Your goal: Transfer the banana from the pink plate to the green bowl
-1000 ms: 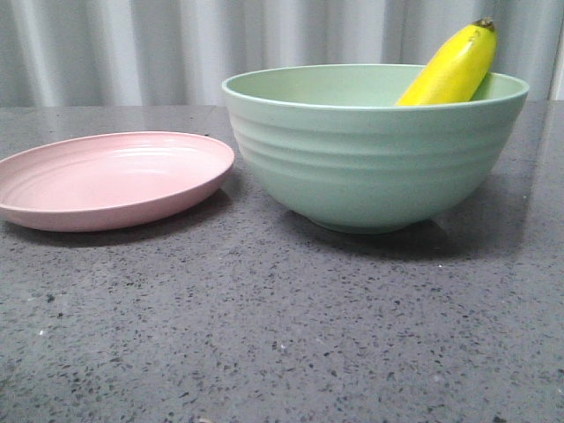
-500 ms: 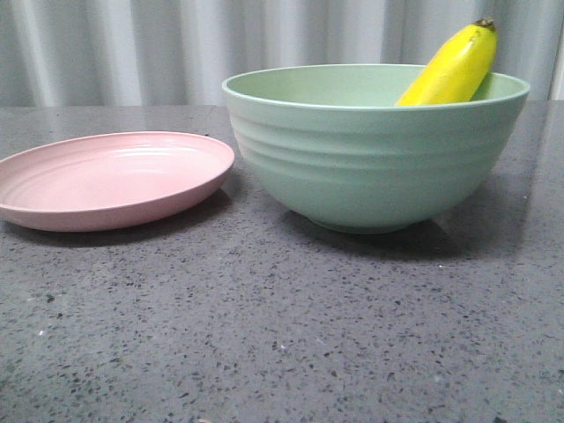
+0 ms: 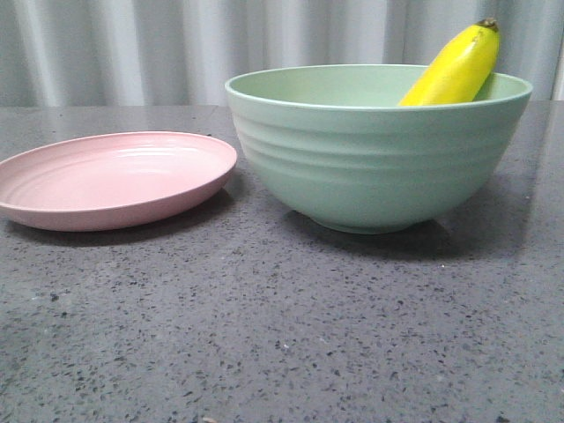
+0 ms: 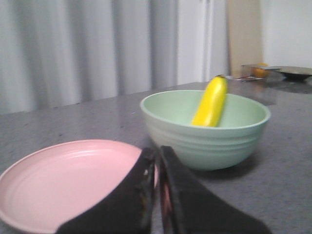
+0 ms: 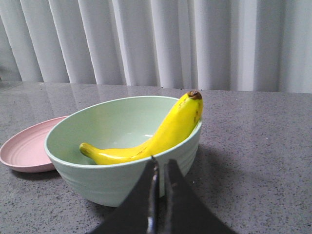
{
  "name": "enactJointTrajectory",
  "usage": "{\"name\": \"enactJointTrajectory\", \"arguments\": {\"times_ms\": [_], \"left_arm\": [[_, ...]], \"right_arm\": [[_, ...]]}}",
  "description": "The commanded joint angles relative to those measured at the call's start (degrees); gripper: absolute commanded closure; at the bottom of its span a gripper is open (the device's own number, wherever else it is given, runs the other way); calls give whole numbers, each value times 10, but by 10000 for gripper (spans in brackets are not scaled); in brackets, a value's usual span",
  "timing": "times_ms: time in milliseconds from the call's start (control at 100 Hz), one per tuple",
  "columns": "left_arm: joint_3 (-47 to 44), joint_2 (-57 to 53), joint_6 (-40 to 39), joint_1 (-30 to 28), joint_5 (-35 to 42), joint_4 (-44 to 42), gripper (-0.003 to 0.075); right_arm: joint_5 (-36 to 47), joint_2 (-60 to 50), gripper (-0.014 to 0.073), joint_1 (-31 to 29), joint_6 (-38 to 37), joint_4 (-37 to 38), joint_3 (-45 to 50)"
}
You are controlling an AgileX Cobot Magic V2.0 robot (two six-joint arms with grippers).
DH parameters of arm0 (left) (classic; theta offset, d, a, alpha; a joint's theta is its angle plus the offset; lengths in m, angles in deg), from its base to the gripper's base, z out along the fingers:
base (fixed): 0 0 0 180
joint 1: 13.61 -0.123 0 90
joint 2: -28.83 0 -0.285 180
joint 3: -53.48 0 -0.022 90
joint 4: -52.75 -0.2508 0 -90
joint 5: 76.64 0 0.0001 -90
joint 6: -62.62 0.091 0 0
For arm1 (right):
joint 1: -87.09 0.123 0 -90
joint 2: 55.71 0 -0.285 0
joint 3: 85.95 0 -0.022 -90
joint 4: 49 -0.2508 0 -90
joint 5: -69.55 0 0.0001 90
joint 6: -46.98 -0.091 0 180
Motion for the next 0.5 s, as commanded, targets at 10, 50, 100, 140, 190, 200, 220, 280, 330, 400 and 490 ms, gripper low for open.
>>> {"name": "enactJointTrajectory", "arguments": {"times_ms": [10,50,100,140,190,200,220,280,330,400,490], "left_arm": [[-7,4,0,-65,48,0,741],[-19,1,0,-103,48,0,741],[-34,-7,0,-137,48,0,741],[-45,-18,0,-171,48,0,741],[-63,-33,0,-216,48,0,741],[-65,-36,0,-222,48,0,741],[-72,-43,0,-233,48,0,741],[-85,-67,0,-283,42,0,741],[-82,-88,0,-316,-11,0,741],[-83,-121,0,-357,-52,0,741],[-83,-171,0,-393,-123,0,741]], "right_arm": [[45,6,665,-3,7,3,-16],[45,6,665,-3,7,3,-16],[45,6,665,-3,7,3,-16],[45,6,665,-3,7,3,-16],[45,6,665,-3,7,3,-16],[45,6,665,-3,7,3,-16],[45,6,665,-3,7,3,-16],[45,6,665,-3,7,3,-16],[45,6,665,-3,7,3,-16],[45,6,665,-3,7,3,-16],[45,6,665,-3,7,3,-16]]}}
